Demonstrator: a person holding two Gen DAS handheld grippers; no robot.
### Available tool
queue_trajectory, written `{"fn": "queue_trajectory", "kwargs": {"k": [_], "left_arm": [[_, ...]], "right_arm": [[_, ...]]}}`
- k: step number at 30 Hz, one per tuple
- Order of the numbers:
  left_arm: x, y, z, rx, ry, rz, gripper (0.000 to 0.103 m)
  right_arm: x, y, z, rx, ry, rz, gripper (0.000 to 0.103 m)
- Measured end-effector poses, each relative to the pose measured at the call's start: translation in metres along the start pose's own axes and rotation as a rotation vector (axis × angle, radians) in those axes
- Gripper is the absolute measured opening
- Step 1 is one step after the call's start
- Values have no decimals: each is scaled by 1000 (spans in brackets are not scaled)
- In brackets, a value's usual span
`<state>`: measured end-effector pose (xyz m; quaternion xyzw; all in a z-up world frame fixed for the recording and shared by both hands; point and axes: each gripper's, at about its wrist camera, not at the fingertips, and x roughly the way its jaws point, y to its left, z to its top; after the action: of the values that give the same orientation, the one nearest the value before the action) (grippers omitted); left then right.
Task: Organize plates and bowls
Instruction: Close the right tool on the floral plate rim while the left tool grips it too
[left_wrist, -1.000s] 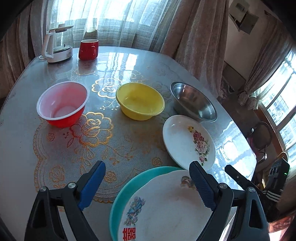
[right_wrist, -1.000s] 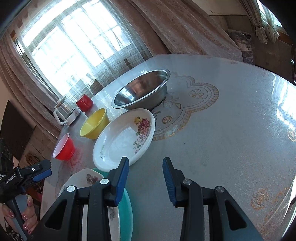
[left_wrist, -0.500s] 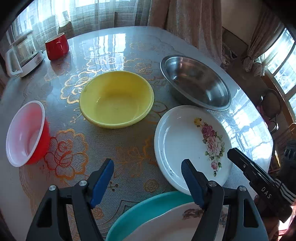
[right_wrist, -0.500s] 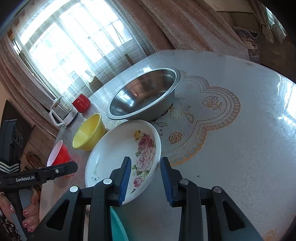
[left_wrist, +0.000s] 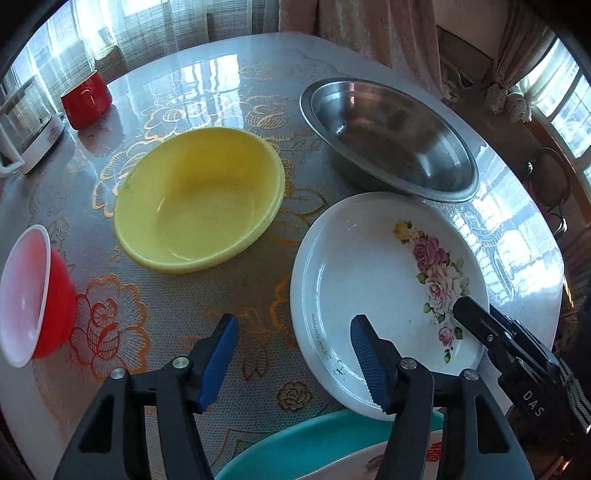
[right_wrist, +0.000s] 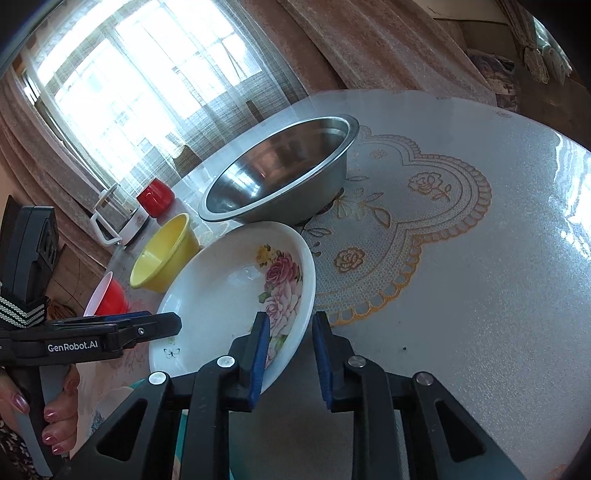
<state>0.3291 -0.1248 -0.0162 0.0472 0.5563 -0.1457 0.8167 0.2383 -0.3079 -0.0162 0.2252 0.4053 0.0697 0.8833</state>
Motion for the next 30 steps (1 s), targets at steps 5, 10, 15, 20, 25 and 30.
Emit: {"fn": "queue_trajectory", "kwargs": {"k": [5, 10, 15, 20, 25, 30], "left_arm": [[8, -3, 5, 1, 29, -23, 58], [16, -4, 10, -6, 37, -30, 52], [21, -13, 17, 13, 35, -56, 41], [22, -19, 17, 32, 25, -70, 41], [18, 7, 10, -60, 12, -111, 43], [18, 29, 9, -139, -7, -133, 51]], "right_arm": [[1, -6, 1, 39, -3, 33, 19], [1, -4, 1, 29, -1, 24, 19], [1, -4, 1, 34, -1, 29, 19], [1, -5, 1, 35, -2, 29, 19], [1, -6, 1, 41, -2, 36, 19], [1, -6, 1, 40, -2, 34, 19]]}}
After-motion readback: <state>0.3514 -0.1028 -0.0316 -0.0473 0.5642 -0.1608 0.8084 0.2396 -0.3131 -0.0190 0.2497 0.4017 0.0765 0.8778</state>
